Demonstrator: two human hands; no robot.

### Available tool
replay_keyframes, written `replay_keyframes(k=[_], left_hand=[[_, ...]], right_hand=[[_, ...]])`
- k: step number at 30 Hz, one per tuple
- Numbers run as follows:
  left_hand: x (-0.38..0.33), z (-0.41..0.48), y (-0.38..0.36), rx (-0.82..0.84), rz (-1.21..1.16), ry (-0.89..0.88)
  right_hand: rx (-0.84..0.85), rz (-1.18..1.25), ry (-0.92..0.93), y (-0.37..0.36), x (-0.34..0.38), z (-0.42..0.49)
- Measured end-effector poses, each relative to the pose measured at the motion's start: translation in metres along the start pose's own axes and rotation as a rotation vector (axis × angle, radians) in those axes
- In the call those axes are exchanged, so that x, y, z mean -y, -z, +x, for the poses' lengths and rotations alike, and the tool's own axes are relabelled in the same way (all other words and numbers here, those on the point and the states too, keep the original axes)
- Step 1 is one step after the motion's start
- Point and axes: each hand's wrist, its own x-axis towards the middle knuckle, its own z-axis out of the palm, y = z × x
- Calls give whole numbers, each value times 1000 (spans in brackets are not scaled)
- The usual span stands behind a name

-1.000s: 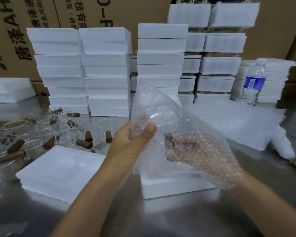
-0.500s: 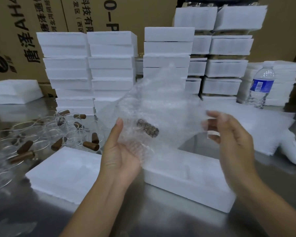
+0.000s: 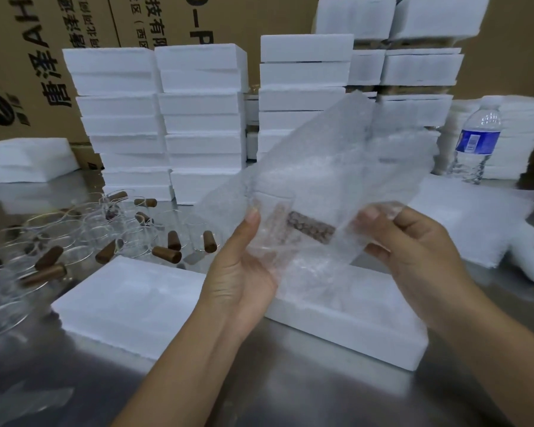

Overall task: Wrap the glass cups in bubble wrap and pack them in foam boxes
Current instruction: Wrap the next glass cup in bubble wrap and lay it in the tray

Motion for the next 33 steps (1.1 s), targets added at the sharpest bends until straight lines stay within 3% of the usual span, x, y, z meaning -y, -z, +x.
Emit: replay_keyframes(k=[9,14,18,23,26,33], left_hand=[[11,-3,-3,6,270,0],[16,-9,-4,13,555,42],[14,-10,-7,11,508,28],[9,-8,-5,-51,398,-55],[9,-8,-3,-73,452,-113],[12,-6,0,-40,616,-145]], right_hand=[[-41,226,-35,13,8,5],[-93,283,-65,14,10,5],[-48,338,-60,15,10,5],[147,144,-115,9,2,2],[231,14,-80,4,-2,-5],[38,-6,-68,-1,-4,-5]])
